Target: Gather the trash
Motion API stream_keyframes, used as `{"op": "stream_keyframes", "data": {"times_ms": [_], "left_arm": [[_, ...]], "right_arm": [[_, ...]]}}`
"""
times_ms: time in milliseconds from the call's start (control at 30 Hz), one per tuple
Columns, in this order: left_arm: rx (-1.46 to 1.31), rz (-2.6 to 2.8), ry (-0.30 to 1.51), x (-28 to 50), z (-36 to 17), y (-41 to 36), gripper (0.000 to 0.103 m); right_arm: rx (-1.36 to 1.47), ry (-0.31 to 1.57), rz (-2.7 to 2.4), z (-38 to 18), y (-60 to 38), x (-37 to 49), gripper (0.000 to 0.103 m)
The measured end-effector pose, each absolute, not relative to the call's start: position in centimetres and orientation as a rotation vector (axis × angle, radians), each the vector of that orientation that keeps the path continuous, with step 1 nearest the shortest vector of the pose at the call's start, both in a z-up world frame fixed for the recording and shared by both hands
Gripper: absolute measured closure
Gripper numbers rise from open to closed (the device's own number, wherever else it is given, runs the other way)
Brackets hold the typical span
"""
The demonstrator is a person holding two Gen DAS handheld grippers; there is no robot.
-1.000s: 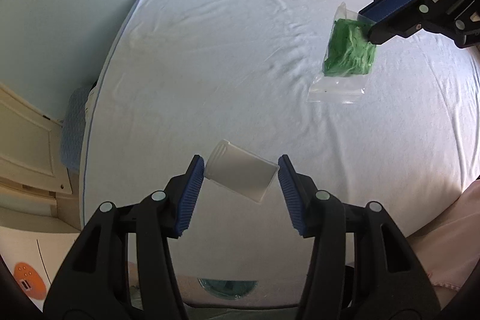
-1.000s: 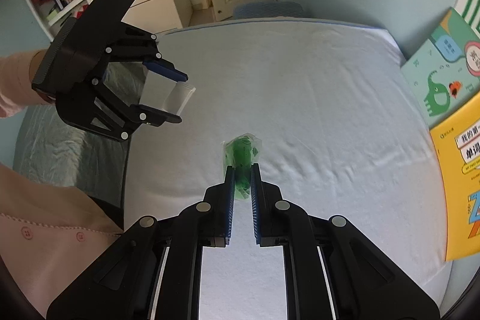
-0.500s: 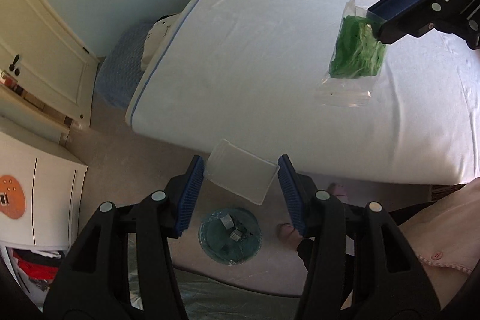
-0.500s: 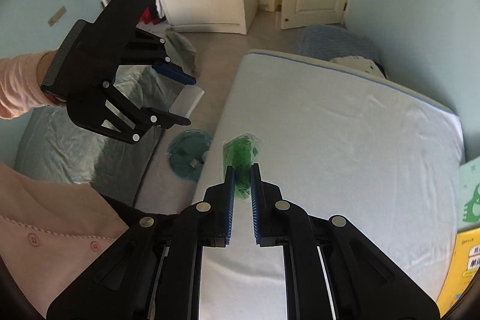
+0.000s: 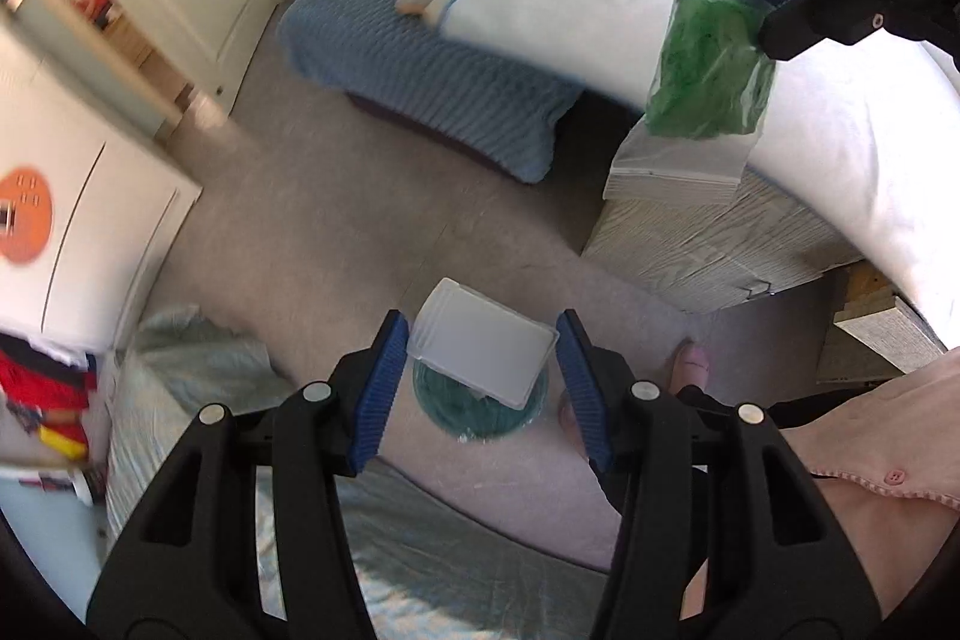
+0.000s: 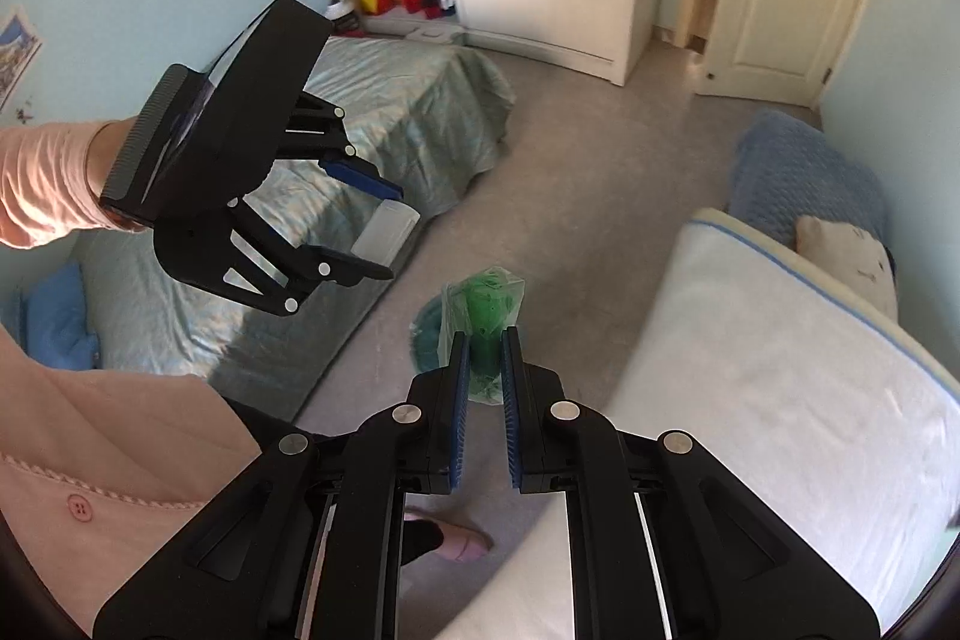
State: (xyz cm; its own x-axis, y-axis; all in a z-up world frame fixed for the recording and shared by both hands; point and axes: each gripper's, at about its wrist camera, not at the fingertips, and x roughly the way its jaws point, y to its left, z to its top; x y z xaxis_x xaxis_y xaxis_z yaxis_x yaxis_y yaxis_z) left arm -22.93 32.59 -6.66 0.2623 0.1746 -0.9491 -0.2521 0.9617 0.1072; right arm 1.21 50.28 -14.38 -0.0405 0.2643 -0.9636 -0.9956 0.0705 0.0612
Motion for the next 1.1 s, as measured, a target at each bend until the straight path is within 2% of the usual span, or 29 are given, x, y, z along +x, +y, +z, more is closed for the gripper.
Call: {"op": "stream_keyframes", "data": {"times_ms": [500,567,600,633,667,833,1100], "left_arm": [[-0.227,0.332,1.31,-29.6,-9.5,37.2,0.054],[-0.25,0.313,1.322,-30.1,-9.9,37.5,0.052],[-0.245,0.321,1.326,-30.3,-10.1,37.6,0.047],[-0.232,0.333,1.334,-30.4,-10.4,37.7,0.034],[-0.228,0.338,1.339,-30.8,-10.7,38.1,0.025],[-0.21,0.356,1.352,-31.7,-11.7,38.8,0.012],[-0.225,0.347,1.36,-32.3,-12.0,39.2,0.011]], "right_arm": [[-1.017,1.144,1.445,-19.6,59.0,-1.9,0.091],[-1.018,1.17,1.452,-20.2,59.6,-1.9,0.085],[-1.021,1.18,1.45,-20.6,60.1,-2.0,0.076],[-1.027,1.18,1.443,-20.8,60.3,-2.0,0.055],[-1.032,1.178,1.442,-20.9,60.4,-2.2,0.04],[-1.05,1.197,1.419,-21.4,60.6,-2.1,0.04],[-1.032,1.194,1.362,-21.3,59.8,-1.8,0.028]]}}
